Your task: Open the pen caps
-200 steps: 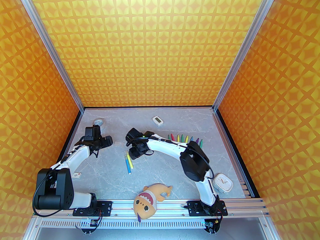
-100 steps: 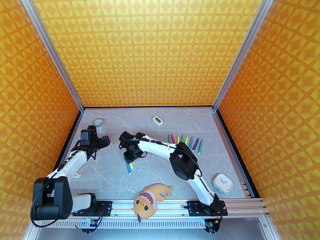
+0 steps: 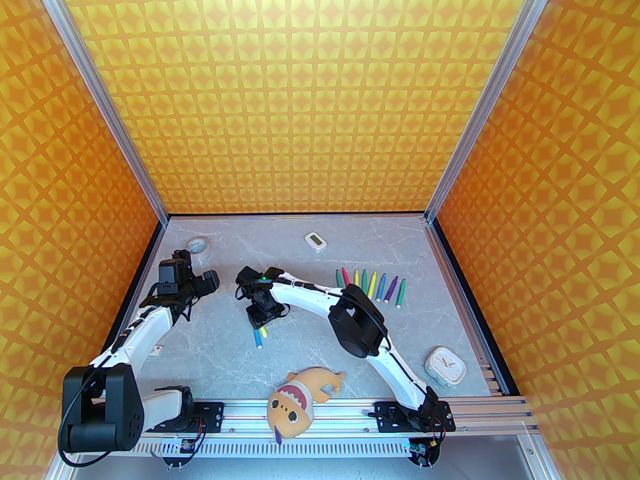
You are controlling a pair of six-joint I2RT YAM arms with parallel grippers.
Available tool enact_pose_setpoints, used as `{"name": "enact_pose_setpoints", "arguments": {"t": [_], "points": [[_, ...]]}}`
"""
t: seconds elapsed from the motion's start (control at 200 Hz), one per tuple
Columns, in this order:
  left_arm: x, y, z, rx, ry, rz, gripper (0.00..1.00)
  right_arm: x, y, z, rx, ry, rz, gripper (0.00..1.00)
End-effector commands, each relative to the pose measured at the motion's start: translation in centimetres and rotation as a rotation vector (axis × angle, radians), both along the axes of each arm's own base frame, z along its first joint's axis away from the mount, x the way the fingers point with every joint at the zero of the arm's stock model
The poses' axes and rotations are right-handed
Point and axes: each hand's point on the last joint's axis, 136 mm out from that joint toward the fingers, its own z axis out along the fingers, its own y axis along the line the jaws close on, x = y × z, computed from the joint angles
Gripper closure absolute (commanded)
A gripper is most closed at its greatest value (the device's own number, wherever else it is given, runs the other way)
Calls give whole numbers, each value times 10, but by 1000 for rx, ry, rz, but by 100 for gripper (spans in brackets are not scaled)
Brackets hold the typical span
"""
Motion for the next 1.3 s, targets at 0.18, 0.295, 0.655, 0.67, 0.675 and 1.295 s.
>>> {"name": "enact_pose_setpoints", "arguments": {"t": [0.18,0.295,0.655,0.67,0.675,1.295], "points": [[-1,-8,7,-59,-44,-17,14,11,-17,-11,-145,-47,-3,69],[-1,-8,9,-61,-50,-20,14,15,-20,-15,-182,-53,4,71],[-2,-9,10,-63,-59,-20,14,18,-24,-33,-254,-43,30,77],[-2,-9,9,-63,-57,-20,14,17,-24,-33,-255,-42,32,79],[-2,-9,8,-63,-56,-19,14,17,-24,-34,-255,-42,31,79],[7,-41,11,-171,-49,-185,16,47,-43,24,-36,-168,-55,100]]}}
